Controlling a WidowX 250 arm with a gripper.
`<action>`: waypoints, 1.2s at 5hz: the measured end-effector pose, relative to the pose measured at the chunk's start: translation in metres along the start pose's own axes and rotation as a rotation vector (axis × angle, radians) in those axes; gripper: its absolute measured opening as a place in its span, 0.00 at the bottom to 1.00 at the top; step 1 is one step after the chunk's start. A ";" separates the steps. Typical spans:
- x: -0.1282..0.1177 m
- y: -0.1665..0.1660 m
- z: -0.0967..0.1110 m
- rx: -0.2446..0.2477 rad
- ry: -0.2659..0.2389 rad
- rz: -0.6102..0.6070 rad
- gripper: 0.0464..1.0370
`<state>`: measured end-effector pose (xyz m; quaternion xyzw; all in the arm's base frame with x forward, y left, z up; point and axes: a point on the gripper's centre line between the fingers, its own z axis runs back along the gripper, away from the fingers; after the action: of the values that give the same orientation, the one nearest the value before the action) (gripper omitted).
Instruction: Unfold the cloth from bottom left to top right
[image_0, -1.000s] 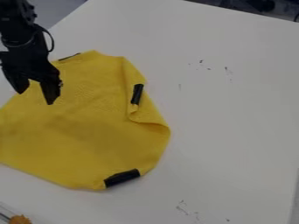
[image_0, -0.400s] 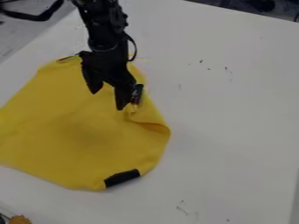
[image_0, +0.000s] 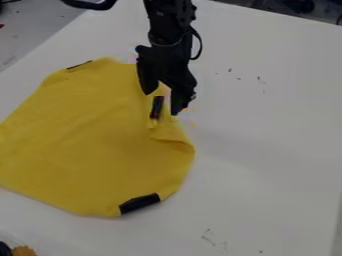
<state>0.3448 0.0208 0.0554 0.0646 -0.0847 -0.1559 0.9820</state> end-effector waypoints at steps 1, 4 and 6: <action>0.010 0.000 -0.010 -0.017 0.004 -0.024 0.96; -0.002 0.025 -0.039 -0.042 0.054 0.029 0.91; -0.005 0.030 -0.043 -0.046 0.052 0.039 0.32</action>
<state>0.3573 0.0547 0.0177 0.0445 -0.0569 -0.1366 0.9880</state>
